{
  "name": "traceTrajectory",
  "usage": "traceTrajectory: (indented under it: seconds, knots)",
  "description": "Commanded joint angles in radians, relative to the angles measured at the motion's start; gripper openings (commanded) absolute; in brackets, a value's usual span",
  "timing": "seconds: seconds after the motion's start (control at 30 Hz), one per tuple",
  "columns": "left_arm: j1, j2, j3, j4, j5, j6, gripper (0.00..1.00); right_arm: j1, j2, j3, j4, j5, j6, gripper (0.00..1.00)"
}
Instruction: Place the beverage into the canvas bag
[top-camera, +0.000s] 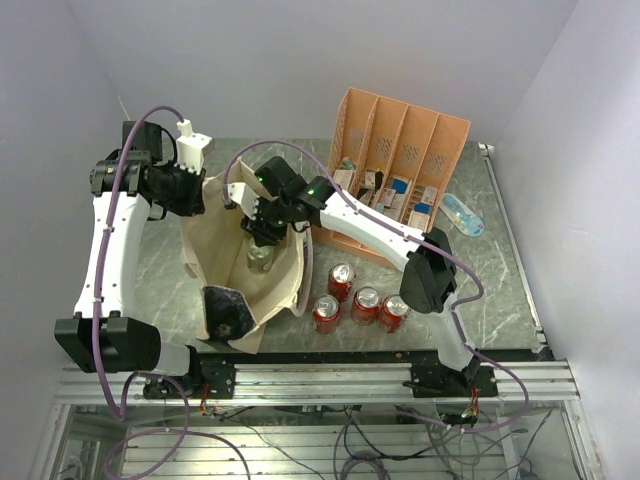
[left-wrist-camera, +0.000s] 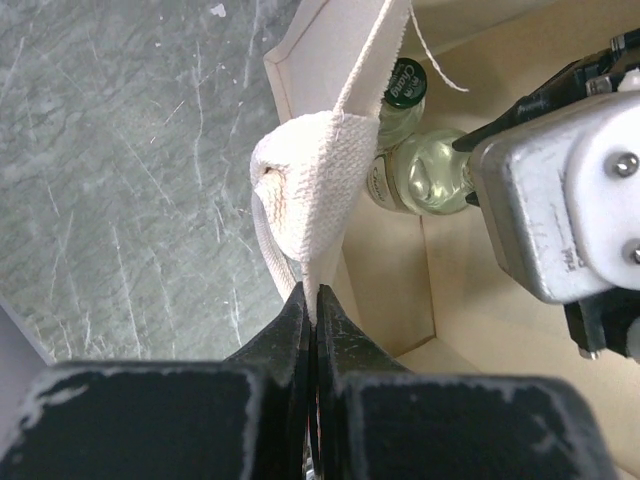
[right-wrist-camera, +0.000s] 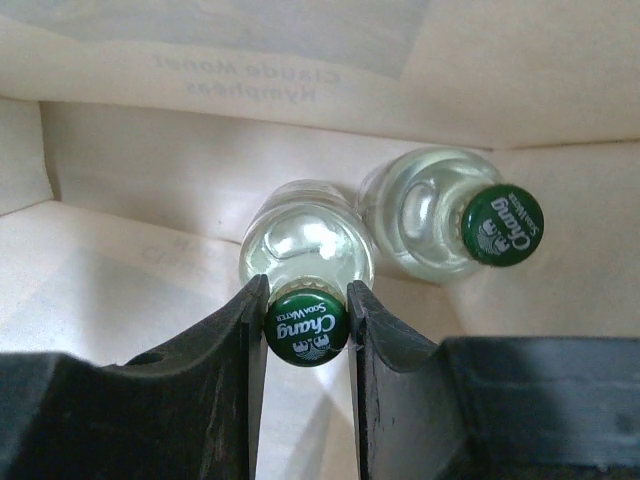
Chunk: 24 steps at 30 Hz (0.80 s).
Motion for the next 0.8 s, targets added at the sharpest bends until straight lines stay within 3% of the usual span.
traceTrajectory:
  seconds: [0.0,0.33,0.77]
  knots:
    - [0.001,-0.008,0.003,-0.016,0.044,0.031,0.07,-0.032,-0.021,0.079,0.043,0.183,-0.016,0.00]
    - [-0.018,-0.023,-0.009,-0.017,0.077,0.049,0.07,-0.021,0.040,0.190,-0.048,0.301,-0.016,0.00]
    - [-0.020,0.005,0.004,-0.065,0.069,0.032,0.07,-0.020,0.044,0.169,0.003,0.447,-0.032,0.00]
